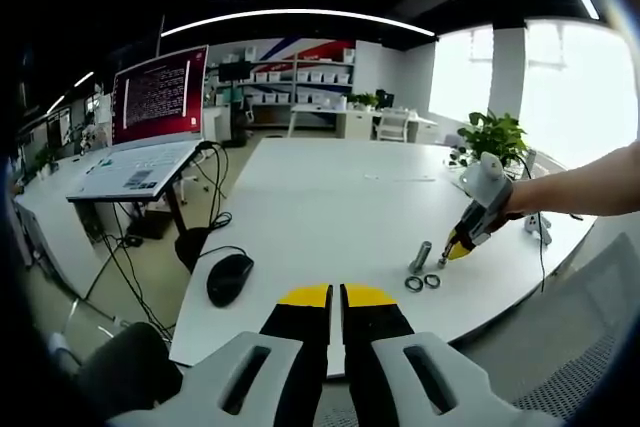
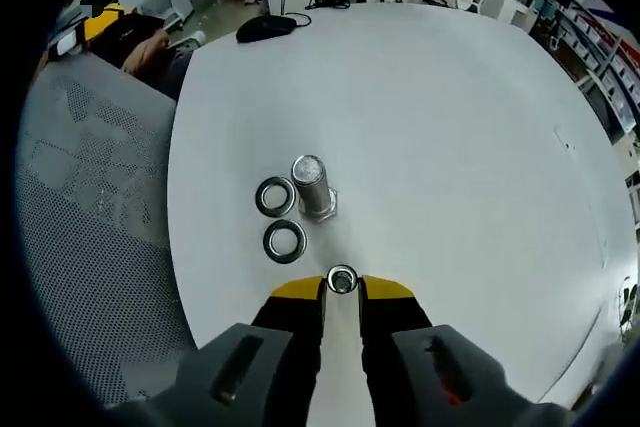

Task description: Place the washer onto the threaded stud by aligning its center hole with the stud, sliding it down to the base, and recovering from edge contact or off-axis alignment until the washer reaches the visible bottom stop.

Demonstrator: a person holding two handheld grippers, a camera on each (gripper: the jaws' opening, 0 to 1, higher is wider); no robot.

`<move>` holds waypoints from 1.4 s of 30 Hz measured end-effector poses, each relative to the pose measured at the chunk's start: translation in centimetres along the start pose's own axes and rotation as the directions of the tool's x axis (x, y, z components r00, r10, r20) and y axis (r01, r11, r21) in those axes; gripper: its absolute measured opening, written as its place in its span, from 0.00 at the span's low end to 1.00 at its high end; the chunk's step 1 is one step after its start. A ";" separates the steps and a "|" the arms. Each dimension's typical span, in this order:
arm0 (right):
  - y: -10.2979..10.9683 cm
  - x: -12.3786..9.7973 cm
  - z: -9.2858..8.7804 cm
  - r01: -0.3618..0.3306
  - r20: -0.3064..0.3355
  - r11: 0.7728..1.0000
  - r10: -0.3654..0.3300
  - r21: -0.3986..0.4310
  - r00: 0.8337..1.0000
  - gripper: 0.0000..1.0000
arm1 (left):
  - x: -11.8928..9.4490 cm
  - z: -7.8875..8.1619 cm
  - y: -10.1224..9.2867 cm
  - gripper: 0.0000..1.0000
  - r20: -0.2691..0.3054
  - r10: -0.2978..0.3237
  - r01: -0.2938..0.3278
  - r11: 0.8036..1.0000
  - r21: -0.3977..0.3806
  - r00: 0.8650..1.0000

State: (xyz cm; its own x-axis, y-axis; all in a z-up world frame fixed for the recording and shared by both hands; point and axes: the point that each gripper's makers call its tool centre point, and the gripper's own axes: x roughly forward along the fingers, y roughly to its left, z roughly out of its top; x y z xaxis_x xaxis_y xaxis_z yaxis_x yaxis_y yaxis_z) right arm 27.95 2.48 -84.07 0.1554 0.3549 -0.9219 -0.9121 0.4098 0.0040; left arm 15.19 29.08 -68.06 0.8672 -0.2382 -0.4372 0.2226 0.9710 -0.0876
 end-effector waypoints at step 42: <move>8.4 -15.0 0.4 0.060 0.327 0.980 -0.121 0.192 0.937 0.24 | 0.0 -0.1 -0.4 0.01 -0.004 -0.023 0.023 1.000 -0.003 1.000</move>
State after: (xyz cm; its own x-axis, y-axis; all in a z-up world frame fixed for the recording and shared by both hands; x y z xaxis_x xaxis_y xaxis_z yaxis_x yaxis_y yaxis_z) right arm 18.14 0.91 -70.05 0.3802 0.5575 -0.7380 -0.8113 0.5842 0.0233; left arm 15.03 28.71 -68.10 0.8602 -0.2606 -0.4383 0.2412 0.9653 -0.1005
